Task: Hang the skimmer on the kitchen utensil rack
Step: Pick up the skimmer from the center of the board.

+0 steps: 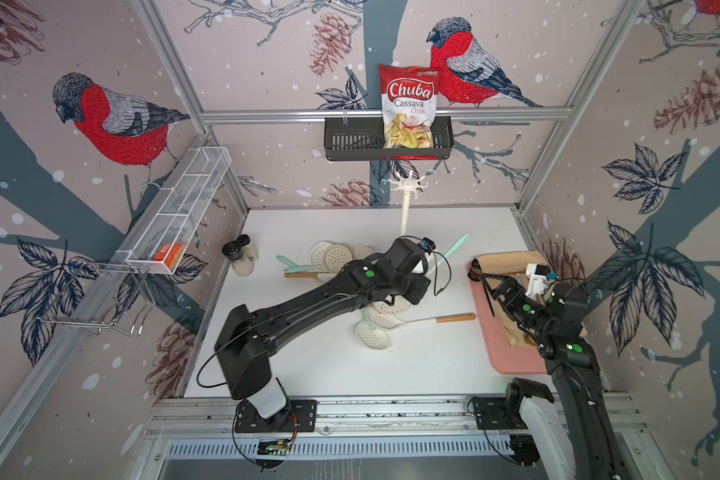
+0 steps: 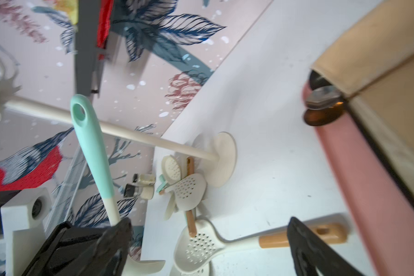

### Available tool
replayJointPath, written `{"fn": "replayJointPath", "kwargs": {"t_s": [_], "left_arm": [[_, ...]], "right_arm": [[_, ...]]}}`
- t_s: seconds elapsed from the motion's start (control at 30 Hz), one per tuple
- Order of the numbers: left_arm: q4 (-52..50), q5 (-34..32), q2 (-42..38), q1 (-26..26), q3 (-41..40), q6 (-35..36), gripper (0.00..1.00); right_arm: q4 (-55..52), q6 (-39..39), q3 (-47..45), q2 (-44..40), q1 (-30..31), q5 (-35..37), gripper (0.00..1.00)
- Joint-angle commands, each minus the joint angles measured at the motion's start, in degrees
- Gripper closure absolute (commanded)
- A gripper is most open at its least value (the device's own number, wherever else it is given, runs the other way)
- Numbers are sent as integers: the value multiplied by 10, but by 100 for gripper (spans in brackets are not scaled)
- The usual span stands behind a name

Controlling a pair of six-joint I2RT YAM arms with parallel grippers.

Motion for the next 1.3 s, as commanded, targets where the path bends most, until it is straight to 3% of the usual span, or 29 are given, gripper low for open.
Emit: {"fn": "replayJointPath", "kwargs": {"t_s": [0.0, 0.1, 0.23, 0.43, 0.6, 0.7, 0.97, 1.03, 1.07, 1.13, 1.2, 1.27], "left_arm": [[170, 51, -81, -1, -81, -100, 100], [217, 94, -133, 1, -119, -119, 100], [255, 138, -176, 5, -146, -128, 100], [302, 197, -222, 8, -182, -135, 100], [336, 240, -236, 7, -201, -147, 100], [340, 245, -236, 7, -206, -148, 100], [313, 211, -235, 9, -196, -136, 100], [292, 183, -233, 9, -187, -127, 100], [279, 165, -232, 9, -181, -120, 92], [237, 121, -224, 7, -153, -98, 47], [188, 60, -215, -5, -118, -64, 14], [137, -4, -196, -21, -78, -26, 7]], "right_arm": [[162, 44, 2, -12, 55, -44, 0], [287, 91, 6, 0, 145, -10, 0], [420, 115, 57, 71, 228, -38, 0], [538, 178, 156, 151, 243, -95, 2], [568, 208, 233, 207, 273, -117, 14], [543, 191, 273, 232, 291, -133, 29], [455, 133, 275, 224, 295, -130, 94], [398, 100, 282, 217, 295, -110, 100], [368, 82, 287, 212, 296, -94, 100], [250, 27, 312, 199, 307, -10, 100], [120, -22, 351, 192, 341, 123, 100], [29, -42, 386, 193, 394, 262, 100]]}}
